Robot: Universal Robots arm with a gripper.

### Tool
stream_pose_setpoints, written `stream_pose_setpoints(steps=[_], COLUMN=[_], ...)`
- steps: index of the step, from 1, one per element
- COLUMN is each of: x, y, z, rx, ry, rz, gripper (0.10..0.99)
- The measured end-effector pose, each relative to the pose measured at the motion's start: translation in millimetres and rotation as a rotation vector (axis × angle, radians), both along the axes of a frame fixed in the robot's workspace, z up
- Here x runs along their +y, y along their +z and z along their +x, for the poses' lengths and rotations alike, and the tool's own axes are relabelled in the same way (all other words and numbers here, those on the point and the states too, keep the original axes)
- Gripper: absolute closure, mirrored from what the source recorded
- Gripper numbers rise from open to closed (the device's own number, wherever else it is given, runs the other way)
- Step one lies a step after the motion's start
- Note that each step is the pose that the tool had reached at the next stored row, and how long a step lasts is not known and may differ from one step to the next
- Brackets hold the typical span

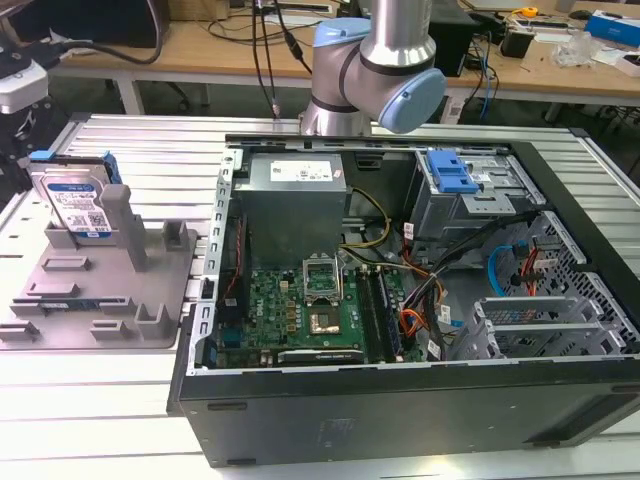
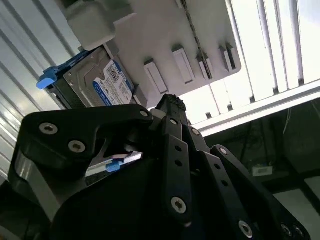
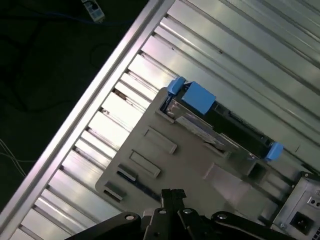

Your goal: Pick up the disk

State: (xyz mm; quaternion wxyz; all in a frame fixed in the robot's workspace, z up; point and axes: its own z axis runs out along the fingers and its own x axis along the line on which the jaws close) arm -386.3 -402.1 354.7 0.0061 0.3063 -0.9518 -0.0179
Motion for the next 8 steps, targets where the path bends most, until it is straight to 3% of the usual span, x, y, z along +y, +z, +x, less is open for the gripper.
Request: stream_pose_setpoints(steps=[2, 4, 5, 8], x=[0.0, 0.0, 0.0, 0.0], y=[-0.3, -0.6, -0.8, -1.2], z=[0.0, 0.0, 0.0, 0.0], rx=[0.0000, -0.0001, -0.0001, -0.0001], ry=[0.039, 0.094, 0.120, 0.180], rz=[0.000, 0.000, 0.000, 0.000], gripper=[0.973, 0.851, 0.851, 0.671])
